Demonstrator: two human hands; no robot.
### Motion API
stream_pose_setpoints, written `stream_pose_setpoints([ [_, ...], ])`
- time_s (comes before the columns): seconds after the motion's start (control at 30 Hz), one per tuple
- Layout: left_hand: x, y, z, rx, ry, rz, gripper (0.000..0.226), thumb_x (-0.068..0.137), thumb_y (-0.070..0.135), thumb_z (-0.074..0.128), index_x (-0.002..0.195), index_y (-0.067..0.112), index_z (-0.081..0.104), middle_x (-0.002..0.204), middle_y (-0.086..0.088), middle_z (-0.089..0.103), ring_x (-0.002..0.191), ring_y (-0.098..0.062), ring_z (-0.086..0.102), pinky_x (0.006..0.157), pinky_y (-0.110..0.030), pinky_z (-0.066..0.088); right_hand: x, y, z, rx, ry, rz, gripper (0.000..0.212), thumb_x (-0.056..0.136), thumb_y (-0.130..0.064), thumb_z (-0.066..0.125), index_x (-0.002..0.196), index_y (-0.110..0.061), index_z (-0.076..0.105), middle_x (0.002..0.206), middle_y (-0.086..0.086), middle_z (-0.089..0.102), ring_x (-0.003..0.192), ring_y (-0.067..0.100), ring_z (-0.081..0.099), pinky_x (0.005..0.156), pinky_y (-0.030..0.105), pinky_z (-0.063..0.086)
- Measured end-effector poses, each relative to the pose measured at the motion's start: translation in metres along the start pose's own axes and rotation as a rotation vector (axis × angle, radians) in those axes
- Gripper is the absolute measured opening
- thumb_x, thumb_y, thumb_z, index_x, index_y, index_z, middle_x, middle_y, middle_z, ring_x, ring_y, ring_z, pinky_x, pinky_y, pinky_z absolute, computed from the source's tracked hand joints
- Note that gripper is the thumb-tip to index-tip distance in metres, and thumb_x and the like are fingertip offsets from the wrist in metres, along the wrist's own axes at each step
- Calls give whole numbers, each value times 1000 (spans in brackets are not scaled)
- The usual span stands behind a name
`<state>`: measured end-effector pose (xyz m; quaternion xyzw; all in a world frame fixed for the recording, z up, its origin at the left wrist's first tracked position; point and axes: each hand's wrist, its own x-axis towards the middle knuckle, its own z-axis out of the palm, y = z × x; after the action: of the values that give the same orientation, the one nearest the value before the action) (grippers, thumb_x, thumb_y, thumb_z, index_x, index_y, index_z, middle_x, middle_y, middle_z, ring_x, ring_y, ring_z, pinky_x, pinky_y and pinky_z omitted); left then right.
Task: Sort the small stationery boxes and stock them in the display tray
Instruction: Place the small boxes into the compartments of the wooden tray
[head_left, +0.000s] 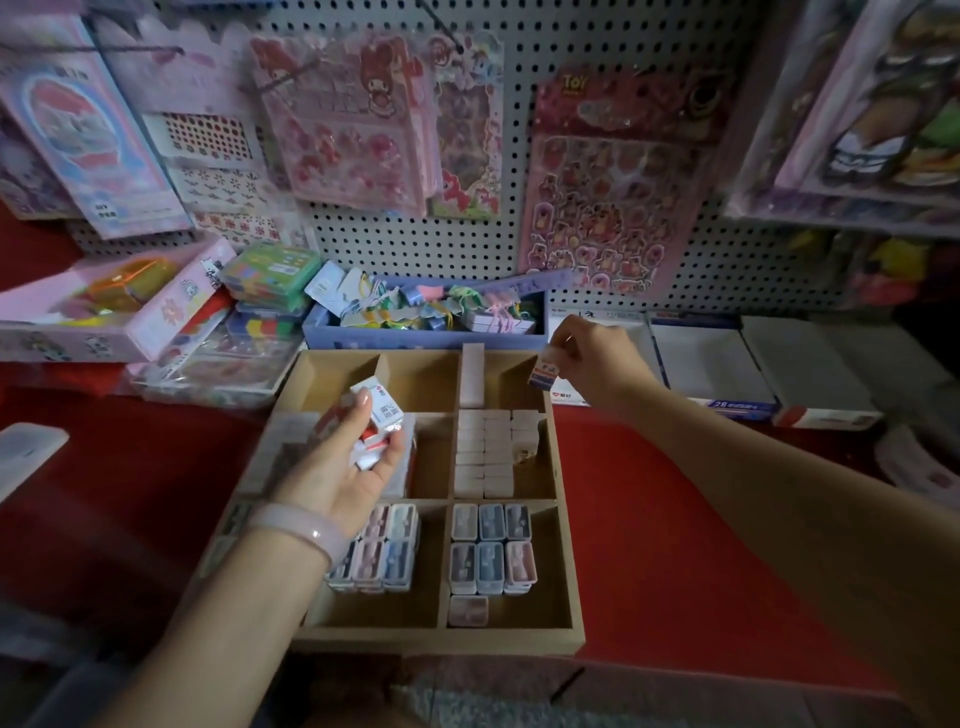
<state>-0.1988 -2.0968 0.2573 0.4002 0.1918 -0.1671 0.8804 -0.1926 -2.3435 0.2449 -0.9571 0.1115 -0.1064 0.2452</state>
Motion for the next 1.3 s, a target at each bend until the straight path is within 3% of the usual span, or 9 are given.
stream_pose_setpoints([
  [0.17,11,10,-15,-4,21,9,16,90,16,56,75,12,53,82,-5,61,88,-17,55,52,-18,54,31,-20,28,-34,30,16,13,93,-15,50,101,-9,57,101,13,63,88,31,58,69,33,44],
  [0.4,20,30,-28,-7,-41,18,5,66,17,62,64,13,60,64,-3,67,82,-16,56,51,-19,53,57,-27,60,-141,-25,-12,14,93,-20,53,103,-12,59,109,12,55,92,30,56,73,32,42],
  [0.63,24,15,-19,-1,-40,-35,10,85,14,58,77,9,59,63,-5,67,82,-20,56,54,-20,55,51,-28,70,-188,-29,12,21,94,-7,44,114,-9,48,108,17,59,95,35,57,72,35,44],
  [0.8,16,11,-18,-11,-18,-84,9,84,13,60,80,6,62,81,-11,64,85,-21,58,51,-21,55,44,-33,72,-32,-59,166,29,95,-6,39,123,-10,39,107,19,58,96,34,56,70,34,40],
  [0.93,12,13,-18,-26,-22,-69,6,78,13,62,78,7,61,84,-11,63,87,-23,58,51,-22,55,38,-35,70,-39,-117,170,39,93,-2,38,130,-9,31,111,21,57,100,37,54,70,33,37],
  [1.17,7,11,-11,4,-12,-45,14,89,13,58,75,9,60,67,-7,68,81,-20,59,55,-23,56,35,-39,49,-159,-130,106,38,94,-7,40,131,-12,36,109,22,59,95,38,56,69,34,40],
  [1.23,8,9,-8,18,-13,-52,12,88,14,58,78,9,59,75,-9,67,80,-21,58,52,-21,55,31,-48,37,-67,-88,28,29,95,-15,44,124,-12,48,104,18,62,86,32,58,68,33,45],
  [1.3,8,5,-4,43,-8,-58,7,90,14,57,84,10,58,84,-9,63,79,-19,58,50,-19,53,22,-61,26,216,-191,-51,26,97,-21,47,119,-10,55,96,11,65,78,21,63,71,34,54],
])
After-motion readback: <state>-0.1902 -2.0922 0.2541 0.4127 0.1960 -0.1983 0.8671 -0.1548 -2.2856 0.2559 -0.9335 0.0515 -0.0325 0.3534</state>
